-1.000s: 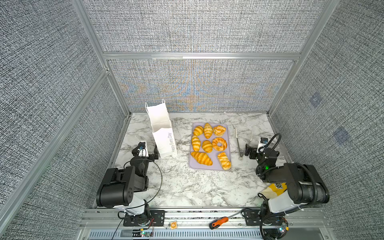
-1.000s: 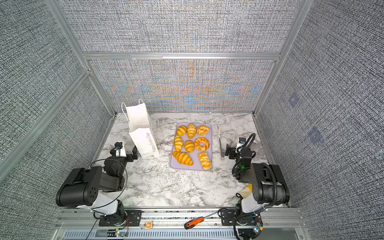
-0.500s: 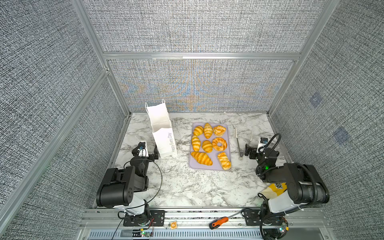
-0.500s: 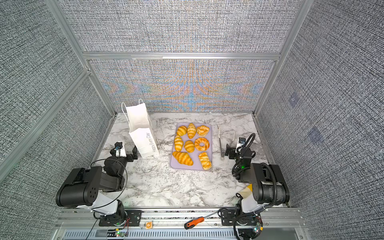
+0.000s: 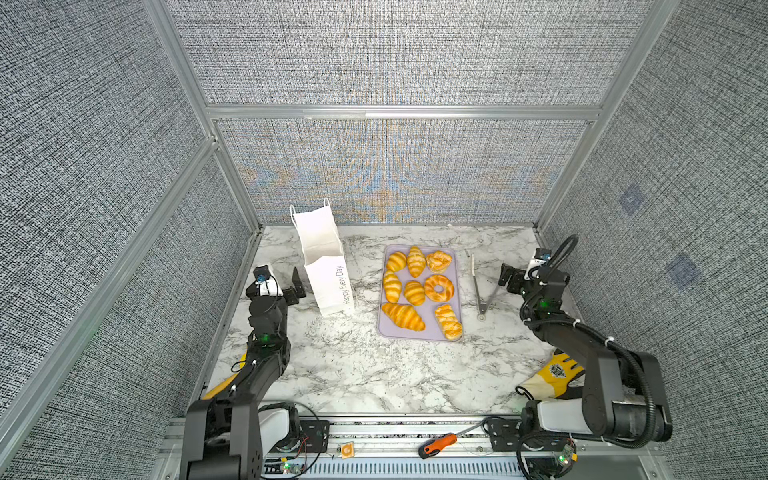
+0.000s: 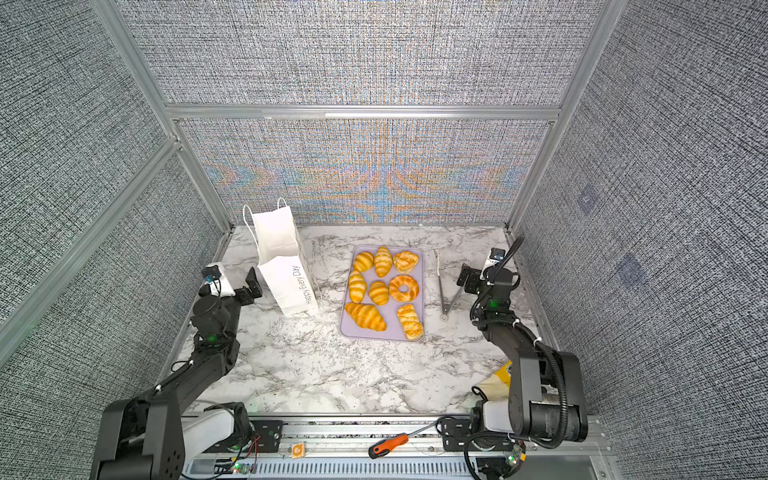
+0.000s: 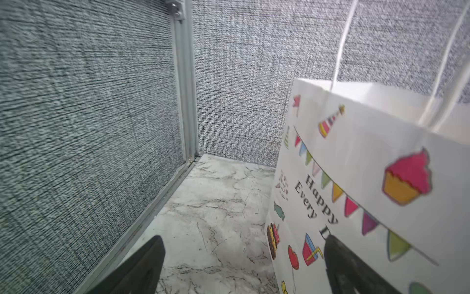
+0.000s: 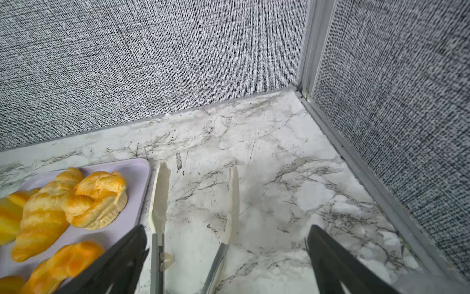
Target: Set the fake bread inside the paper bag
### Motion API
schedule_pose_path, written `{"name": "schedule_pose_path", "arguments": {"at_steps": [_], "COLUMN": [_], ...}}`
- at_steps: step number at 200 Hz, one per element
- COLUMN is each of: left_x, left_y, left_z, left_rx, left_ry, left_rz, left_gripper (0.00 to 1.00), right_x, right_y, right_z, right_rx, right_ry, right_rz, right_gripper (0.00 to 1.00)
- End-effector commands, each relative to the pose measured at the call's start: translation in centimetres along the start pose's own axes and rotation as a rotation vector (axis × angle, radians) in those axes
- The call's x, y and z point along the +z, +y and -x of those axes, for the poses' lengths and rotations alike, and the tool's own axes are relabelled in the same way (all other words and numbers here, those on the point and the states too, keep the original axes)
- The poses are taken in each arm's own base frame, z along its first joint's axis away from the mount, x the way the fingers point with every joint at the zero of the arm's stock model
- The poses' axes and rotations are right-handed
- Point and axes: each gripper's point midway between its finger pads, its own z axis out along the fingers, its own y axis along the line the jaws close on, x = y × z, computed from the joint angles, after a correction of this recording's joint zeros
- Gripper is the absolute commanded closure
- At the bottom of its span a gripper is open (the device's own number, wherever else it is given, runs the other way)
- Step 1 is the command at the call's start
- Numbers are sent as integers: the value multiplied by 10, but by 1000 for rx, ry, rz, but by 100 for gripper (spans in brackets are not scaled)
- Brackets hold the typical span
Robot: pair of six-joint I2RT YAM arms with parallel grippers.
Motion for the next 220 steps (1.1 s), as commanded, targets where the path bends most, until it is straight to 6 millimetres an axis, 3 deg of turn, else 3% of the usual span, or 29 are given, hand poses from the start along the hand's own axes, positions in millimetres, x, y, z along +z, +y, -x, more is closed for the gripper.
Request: {"name": "schedule_pose_path", "arguments": {"at_steps": [1, 30, 33, 63, 126, 187, 220], "left_x": [-8, -16, -17, -28, -43, -35, -29], "left_y": [14, 12, 11, 7, -26, -86, -98], "left_z": [-10, 21, 24, 53, 102, 110, 98], "left_rx": [-63, -98, -102, -141, -170, -98, -79], "left_ry": [100, 94, 91, 60, 79, 210, 301], "left_rz": [89, 97, 94, 80, -54, -195, -195], "left_gripper": [3, 7, 7, 7, 9, 14, 17], "right_x": [2, 10, 11, 9, 4, 6, 7], "right_y": [16, 38, 42, 48, 45, 48, 43], "right_z": [-15, 3, 15, 37, 45, 41, 36], "right_rx": [57, 65, 65, 36, -45, -42, -59], "right_ry": [150, 227, 212, 229, 319, 360, 381], "right_rz": [78, 177, 187, 199, 167, 180, 157], "right_gripper": [1, 3, 3, 5, 7, 7, 7]}}
